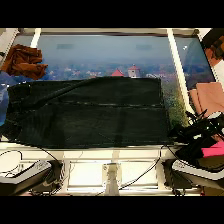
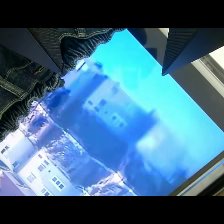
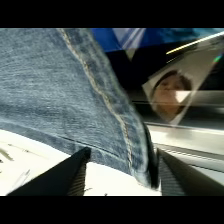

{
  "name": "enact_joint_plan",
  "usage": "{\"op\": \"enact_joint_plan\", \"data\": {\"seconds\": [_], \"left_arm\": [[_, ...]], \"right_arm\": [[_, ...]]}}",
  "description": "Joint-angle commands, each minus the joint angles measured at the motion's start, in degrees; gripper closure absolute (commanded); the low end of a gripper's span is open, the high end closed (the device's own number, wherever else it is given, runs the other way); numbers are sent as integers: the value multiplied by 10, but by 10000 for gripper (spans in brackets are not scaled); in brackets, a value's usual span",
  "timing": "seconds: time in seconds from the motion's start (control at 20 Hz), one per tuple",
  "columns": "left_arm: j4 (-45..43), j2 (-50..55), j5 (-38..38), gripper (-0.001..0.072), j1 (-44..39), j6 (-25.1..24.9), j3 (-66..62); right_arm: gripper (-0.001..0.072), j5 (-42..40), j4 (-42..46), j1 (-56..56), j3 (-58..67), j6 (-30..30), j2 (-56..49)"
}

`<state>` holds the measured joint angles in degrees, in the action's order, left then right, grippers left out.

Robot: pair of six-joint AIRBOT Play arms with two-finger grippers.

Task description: Fold the clothes and pants, and hang the long-sleeved shirts on hangers.

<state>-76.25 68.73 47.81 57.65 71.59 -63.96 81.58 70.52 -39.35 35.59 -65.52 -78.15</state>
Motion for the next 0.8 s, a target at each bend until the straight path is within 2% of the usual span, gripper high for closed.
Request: {"op": "enact_joint_plan", "data": {"seconds": [0.0,0.1,0.35,0.4,0.6,0.65,0.75], "left_arm": [[0,0,0,18,0,0,0],[0,0,0,17,0,0,0],[0,0,0,18,0,0,0],[0,0,0,18,0,0,0],[-1,0,5,18,0,0,0],[-2,0,11,18,1,0,0],[-10,0,28,18,1,-1,0]], "right_arm": [[235,-56,-16,0,-1,19,-25],[259,-71,-46,0,-1,40,-25],[264,-80,-93,0,-1,77,-25],[296,-83,-101,0,-1,82,-24],[632,-92,-107,0,0,82,-23],[689,-91,-107,0,-1,82,-23],[690,-92,-107,0,0,82,-23]]}}
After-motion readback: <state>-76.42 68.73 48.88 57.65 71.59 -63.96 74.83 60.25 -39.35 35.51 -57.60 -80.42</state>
